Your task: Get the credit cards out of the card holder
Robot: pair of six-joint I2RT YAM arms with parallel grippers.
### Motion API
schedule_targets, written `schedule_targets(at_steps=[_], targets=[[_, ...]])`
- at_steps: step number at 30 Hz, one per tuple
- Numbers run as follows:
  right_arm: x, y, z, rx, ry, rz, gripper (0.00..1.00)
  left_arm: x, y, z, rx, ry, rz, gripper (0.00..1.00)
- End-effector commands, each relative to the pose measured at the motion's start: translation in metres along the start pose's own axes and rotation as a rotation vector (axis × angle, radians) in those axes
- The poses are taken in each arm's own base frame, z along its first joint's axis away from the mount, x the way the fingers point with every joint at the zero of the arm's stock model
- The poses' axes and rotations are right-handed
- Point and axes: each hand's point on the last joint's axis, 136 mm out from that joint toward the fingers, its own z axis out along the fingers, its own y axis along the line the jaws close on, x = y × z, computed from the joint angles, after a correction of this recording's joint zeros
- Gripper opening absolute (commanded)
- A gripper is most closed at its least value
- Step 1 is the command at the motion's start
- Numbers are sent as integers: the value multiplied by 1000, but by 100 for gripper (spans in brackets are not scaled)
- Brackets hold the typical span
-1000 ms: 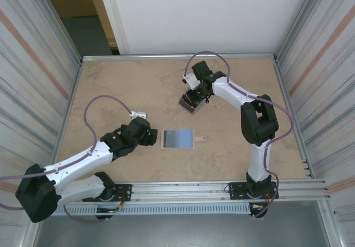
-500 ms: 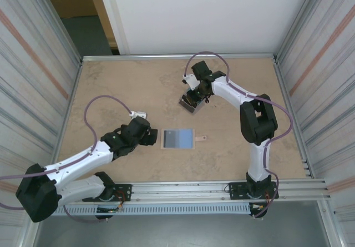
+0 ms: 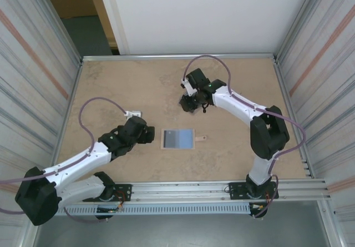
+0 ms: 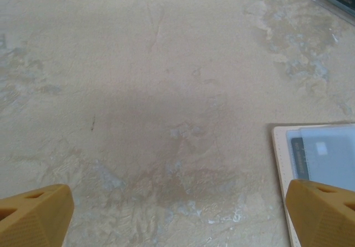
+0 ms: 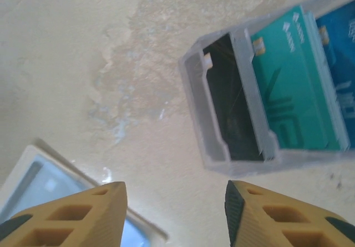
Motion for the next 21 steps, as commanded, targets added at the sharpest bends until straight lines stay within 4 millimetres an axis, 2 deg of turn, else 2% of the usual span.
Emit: schedule_targets(at_steps=[1, 7, 11, 18, 21], targets=[[22, 9, -8, 59, 24, 119, 53, -2, 12, -2, -8, -30, -104, 99], [52, 52, -7, 63, 42, 173, 54, 6, 34, 1, -25, -39, -230, 99], [67, 81, -3, 71, 52, 183, 50, 11, 44, 2, -32, -36, -272, 99], [95, 138, 20, 16, 117, 201, 40, 18, 49, 5, -43, -20, -287, 99], [104, 150, 31, 12, 150, 197, 38, 19, 50, 6, -45, -14, -289, 99]])
